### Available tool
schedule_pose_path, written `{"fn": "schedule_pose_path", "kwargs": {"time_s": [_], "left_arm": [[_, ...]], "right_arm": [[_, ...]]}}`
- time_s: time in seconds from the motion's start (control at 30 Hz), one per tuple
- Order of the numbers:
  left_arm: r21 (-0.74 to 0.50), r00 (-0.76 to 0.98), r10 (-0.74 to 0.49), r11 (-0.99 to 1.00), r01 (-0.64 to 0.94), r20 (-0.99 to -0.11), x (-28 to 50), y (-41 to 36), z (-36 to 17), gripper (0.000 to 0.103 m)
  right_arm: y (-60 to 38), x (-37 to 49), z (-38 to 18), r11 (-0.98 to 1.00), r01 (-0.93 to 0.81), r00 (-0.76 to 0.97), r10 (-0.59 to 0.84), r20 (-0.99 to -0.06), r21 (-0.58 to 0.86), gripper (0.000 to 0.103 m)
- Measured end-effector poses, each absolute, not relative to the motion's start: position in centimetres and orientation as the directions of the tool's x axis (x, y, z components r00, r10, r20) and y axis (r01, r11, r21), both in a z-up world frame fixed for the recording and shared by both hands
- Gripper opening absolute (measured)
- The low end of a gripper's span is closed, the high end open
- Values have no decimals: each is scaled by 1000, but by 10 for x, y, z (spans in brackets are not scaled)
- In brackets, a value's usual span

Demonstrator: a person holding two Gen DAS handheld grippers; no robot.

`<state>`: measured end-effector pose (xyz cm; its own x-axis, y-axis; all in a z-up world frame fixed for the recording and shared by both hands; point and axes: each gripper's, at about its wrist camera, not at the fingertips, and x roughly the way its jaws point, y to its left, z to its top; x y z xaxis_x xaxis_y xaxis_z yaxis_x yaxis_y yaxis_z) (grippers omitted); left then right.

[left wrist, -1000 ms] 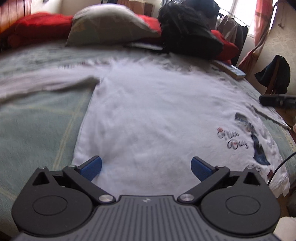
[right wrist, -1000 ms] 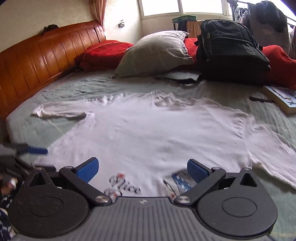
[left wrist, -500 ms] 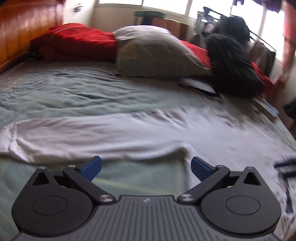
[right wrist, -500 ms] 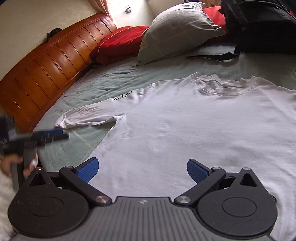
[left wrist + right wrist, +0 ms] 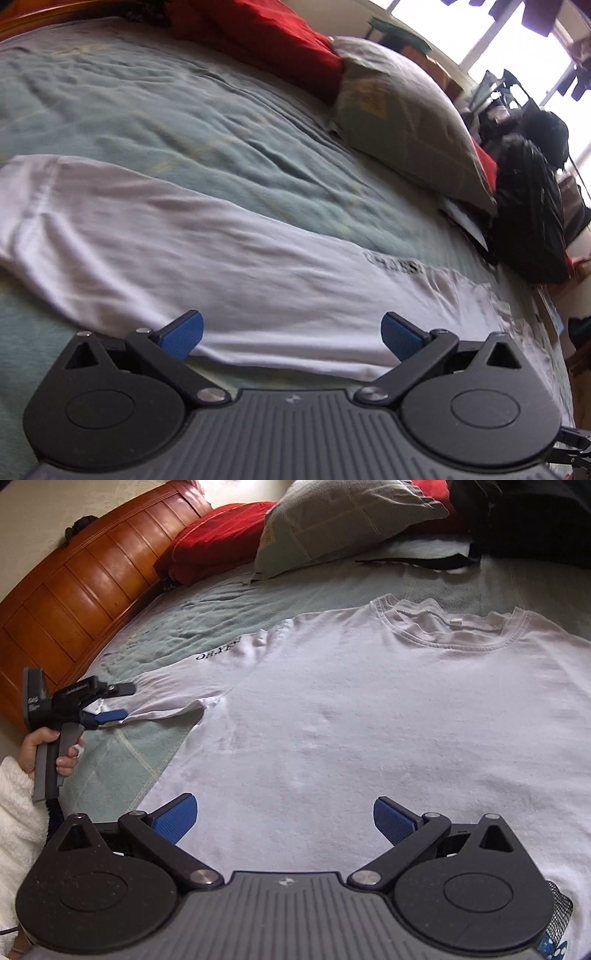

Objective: Fold clothes
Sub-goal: 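Move the left gripper to the cuff of the folded sleeve strip, then grasp the white sleeve cuff with the left gripper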

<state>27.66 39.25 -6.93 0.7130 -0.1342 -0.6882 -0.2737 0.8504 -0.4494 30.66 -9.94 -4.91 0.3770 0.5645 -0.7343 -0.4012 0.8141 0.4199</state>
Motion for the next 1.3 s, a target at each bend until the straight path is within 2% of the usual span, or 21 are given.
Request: {"fn": "schedule_pose_path", "kwargs": {"time_s": [0.2, 0.3, 0.4, 0.5, 0.6, 0.73, 0.87, 1.0, 1.17, 1.3], "left_arm": [[-400, 702, -12, 829, -391, -712, 269, 417, -57, 102], [-433, 741, -55, 840, -328, -670, 275, 414, -49, 102], [-402, 734, -38, 855, -328, -678, 285, 409, -51, 102], [-370, 684, 24, 827, -424, -730, 282, 422, -65, 102], [-342, 687, 114, 802, -490, -718, 262, 437, -63, 102], [-427, 735, 82, 768, -477, -674, 247, 452, -48, 102], [-422, 750, 75, 788, -449, -658, 254, 450, -49, 102], [-426, 742, 100, 765, -483, -663, 251, 453, -56, 98], [-429, 753, 130, 754, -497, -645, 235, 453, -47, 98], [-465, 774, 75, 762, -451, -628, 219, 444, -39, 99]], "right_arm": [[-105, 315, -58, 825, -362, 371, 555, -745, 434, 103], [-105, 316, -58, 823, -359, 373, 559, -741, 440, 103], [-103, 316, -57, 819, -371, 369, 563, -740, 438, 103], [-102, 315, -57, 815, -381, 365, 567, -738, 438, 103], [-106, 315, -57, 817, -377, 372, 564, -737, 435, 103], [-108, 318, -56, 818, -372, 378, 566, -733, 440, 103], [-99, 314, -54, 802, -404, 364, 582, -727, 440, 103], [-86, 303, -46, 776, -466, 349, 603, -717, 425, 103], [-78, 293, -36, 743, -533, 345, 628, -697, 406, 103], [-70, 287, -31, 679, -580, 300, 692, -657, 450, 103]]}}
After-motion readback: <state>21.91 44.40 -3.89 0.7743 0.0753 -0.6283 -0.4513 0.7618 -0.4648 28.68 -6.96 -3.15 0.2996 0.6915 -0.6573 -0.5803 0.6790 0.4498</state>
